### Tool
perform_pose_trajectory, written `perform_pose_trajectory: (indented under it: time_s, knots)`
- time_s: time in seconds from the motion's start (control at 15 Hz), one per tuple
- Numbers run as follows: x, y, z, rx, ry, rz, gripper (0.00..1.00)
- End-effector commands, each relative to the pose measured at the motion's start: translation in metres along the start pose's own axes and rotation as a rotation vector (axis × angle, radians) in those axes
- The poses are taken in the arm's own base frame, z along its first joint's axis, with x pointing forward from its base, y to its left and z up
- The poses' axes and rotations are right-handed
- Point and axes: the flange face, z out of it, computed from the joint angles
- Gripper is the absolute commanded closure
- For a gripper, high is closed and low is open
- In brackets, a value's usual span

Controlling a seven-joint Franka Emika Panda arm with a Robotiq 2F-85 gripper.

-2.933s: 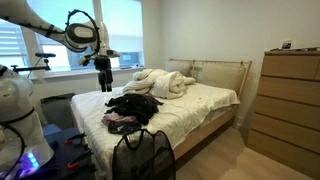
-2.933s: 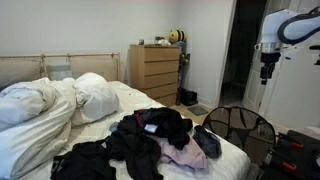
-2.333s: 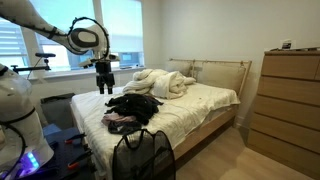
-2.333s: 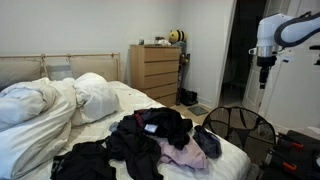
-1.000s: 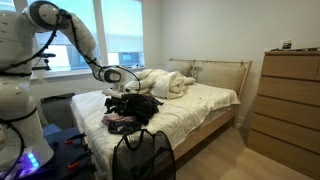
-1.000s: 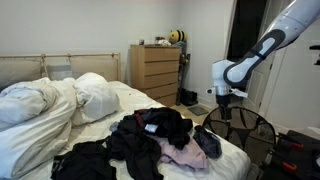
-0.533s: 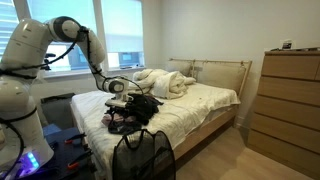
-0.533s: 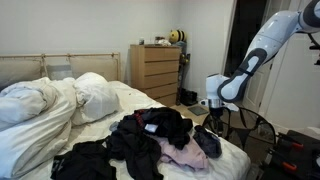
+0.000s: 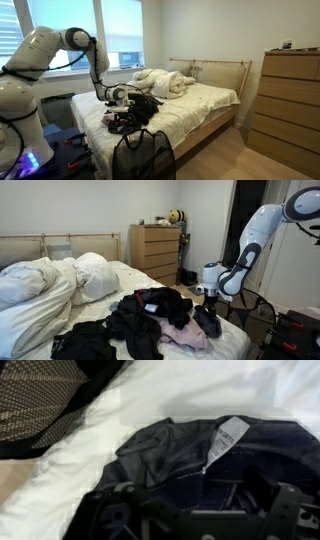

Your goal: Put the grey clothing on the bed in the laundry hamper

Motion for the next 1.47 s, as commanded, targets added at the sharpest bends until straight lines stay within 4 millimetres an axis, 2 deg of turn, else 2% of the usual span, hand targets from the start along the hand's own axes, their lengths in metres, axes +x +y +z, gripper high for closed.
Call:
perform_pose_trajectory:
  time_s: [0.0, 0.07, 0.13, 0.2, 0.8, 0.87, 1.07, 1.2, 1.4]
  knots:
    - [0.014, 0.001, 0.006, -0.055, 0.008, 0.016, 0.0]
    - [0.016, 0.001, 0.007, -0.061, 0.005, 0.017, 0.0]
    - [0.017, 0.002, 0.007, -0.067, 0.003, 0.018, 0.25]
    - [0.018, 0.003, 0.007, -0.075, 0.0, 0.018, 0.26]
    - [0.015, 0.017, -0.001, -0.117, 0.002, 0.044, 0.95]
    - [0.014, 0.019, -0.001, -0.118, 0.0, 0.045, 1.0]
    - [0.016, 0.017, -0.011, -0.099, -0.008, 0.022, 1.0]
    - [0.022, 0.011, -0.045, -0.096, -0.013, -0.008, 0.99]
    - [0.034, -0.007, -0.108, -0.113, -0.047, -0.042, 0.99]
